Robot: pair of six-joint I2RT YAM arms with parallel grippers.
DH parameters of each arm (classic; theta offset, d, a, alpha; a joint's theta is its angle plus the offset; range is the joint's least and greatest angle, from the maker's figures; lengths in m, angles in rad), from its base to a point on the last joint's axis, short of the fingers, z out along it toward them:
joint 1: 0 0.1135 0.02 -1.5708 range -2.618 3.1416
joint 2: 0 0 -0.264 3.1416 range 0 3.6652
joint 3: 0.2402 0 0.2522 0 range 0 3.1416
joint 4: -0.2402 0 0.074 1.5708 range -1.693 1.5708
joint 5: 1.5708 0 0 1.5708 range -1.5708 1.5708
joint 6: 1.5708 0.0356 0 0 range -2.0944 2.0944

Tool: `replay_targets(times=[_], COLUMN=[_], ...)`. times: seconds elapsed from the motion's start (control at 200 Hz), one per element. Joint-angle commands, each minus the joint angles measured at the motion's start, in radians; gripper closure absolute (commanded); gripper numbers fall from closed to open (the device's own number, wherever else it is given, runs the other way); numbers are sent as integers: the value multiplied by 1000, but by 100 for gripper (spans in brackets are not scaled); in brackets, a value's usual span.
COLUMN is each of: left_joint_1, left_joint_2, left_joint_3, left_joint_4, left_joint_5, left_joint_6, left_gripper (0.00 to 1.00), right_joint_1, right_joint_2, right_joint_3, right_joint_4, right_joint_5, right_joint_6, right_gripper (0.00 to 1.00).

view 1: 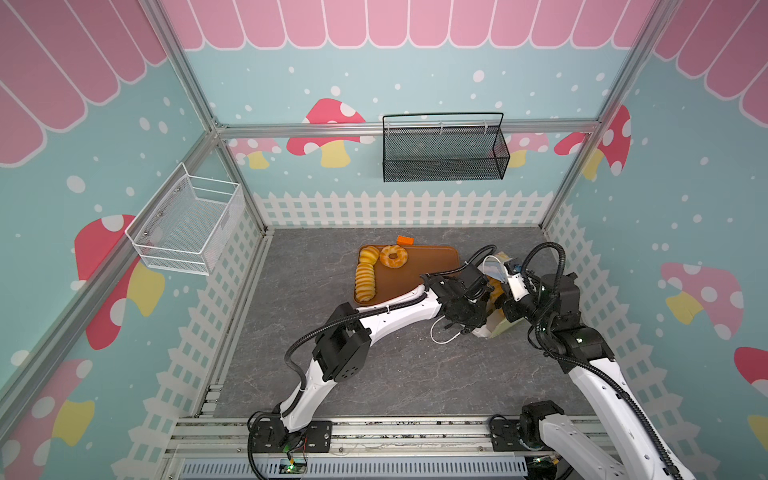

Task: Take the fake bread out of the paper bag

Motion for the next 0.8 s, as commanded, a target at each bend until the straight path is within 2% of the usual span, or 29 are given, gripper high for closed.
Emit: replay_targets(times=[0.0,0.18,0.305,0.795], left_joint_1=[1,7,21,49], left_joint_2=[-38,-130,-218,-434], left_joint_3=[32,-45,-140,-324], left_joint_4=[28,64,127,182], left_joint_5=[-34,-55,-65,-29], left_joint_6=[10,28,30,105], left_gripper=[74,92,99,100], right_joint_1=[1,2,0,1], right_joint_2=[-6,-14,-23,-16], right_joint_3=[4,-1,5,16], right_joint_4=[44,45,30,28], right_joint_5=[-36,-16,-4,51], right_joint_6=[-1,-10,-14,5], right_gripper=[100,100,100,100])
